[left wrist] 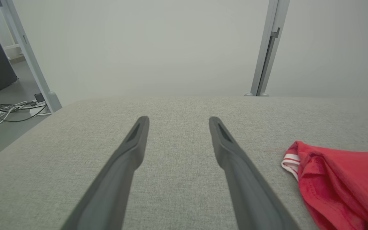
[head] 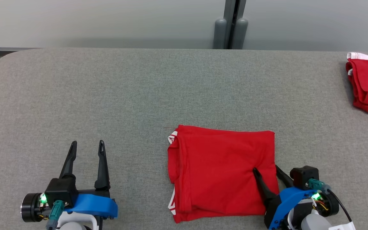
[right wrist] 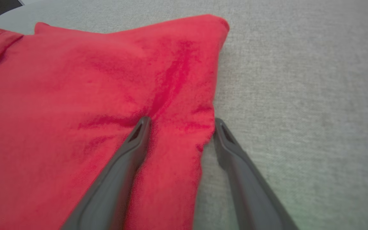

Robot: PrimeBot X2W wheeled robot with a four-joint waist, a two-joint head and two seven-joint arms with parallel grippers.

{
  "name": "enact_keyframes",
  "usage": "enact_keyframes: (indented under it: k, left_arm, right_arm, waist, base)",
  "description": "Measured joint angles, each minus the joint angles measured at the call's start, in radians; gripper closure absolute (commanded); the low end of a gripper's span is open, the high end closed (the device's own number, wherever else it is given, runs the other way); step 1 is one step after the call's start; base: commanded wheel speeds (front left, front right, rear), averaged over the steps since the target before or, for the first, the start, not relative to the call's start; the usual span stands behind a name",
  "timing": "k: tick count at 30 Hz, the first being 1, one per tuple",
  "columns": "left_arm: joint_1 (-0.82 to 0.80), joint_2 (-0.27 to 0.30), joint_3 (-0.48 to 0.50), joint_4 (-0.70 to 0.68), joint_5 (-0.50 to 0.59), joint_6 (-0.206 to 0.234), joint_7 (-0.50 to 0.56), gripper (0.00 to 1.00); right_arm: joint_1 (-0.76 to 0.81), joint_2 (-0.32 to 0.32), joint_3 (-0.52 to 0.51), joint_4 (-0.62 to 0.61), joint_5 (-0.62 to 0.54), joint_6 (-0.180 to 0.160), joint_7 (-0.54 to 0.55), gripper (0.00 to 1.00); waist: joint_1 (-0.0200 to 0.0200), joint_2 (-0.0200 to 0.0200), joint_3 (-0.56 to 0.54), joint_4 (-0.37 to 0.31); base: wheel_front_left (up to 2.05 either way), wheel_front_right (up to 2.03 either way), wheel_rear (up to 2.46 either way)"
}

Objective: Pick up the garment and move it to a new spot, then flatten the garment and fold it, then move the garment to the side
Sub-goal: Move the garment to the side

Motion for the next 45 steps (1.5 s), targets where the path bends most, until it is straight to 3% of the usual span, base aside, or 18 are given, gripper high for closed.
enact_keyframes:
  k: [1, 2, 3, 10, 17, 33, 45]
  left_arm:
    - [-0.001, -0.001, -0.001, 0.001, 0.000, 0.000, 0.000, 0.00]
    - [-0.003, -0.002, -0.002, 0.003, 0.000, 0.000, 0.000, 0.00]
    - [-0.005, -0.003, -0.004, 0.004, 0.000, 0.000, 0.000, 0.00]
    - [-0.011, -0.009, -0.006, 0.001, 0.000, 0.000, 0.000, 0.00]
    - [-0.038, -0.013, -0.004, -0.035, -0.002, 0.000, 0.000, 0.00]
    - [-0.143, 0.012, -0.006, -0.091, 0.044, -0.009, 0.000, 0.00]
    - [-0.166, 0.021, -0.009, -0.121, 0.057, -0.001, 0.000, 0.00]
  right_arm:
    - [-0.003, -0.001, 0.008, 0.005, 0.007, -0.001, -0.001, 0.13]
    - [-0.007, -0.001, 0.015, 0.009, 0.014, -0.001, -0.005, 0.66]
    - [-0.010, -0.001, 0.020, 0.013, 0.021, -0.001, -0.012, 1.00]
    - [-0.054, -0.007, 0.040, 0.031, 0.037, 0.001, -0.056, 1.00]
    - [-0.139, -0.091, 0.028, 0.013, 0.032, 0.001, -0.088, 1.00]
    - [-0.206, -0.234, -0.040, -0.013, 0.074, 0.001, -0.127, 1.00]
    - [-0.301, -0.268, 0.008, -0.102, 0.031, 0.001, -0.158, 1.00]
  waist:
    - [-0.0001, 0.0000, 0.002, 0.000]
    - [0.0000, 0.0000, 0.004, 0.000]
    - [0.0000, 0.0000, 0.005, -0.001]
    - [0.0000, 0.0001, 0.016, -0.013]
    - [0.0001, 0.0001, 0.050, -0.049]
    - [0.0002, 0.0003, 0.216, -0.255]
    - [0.0001, 0.0002, 0.246, -0.257]
  base:
    - [0.00, 0.00, 0.00]
    - [0.00, 0.00, 0.00]
    - [0.00, 0.00, 0.00]
    - [0.00, 0.00, 0.00]
    - [0.00, 0.00, 0.00]
    - [0.00, 0.00, 0.00]
    - [0.00, 0.00, 0.00]
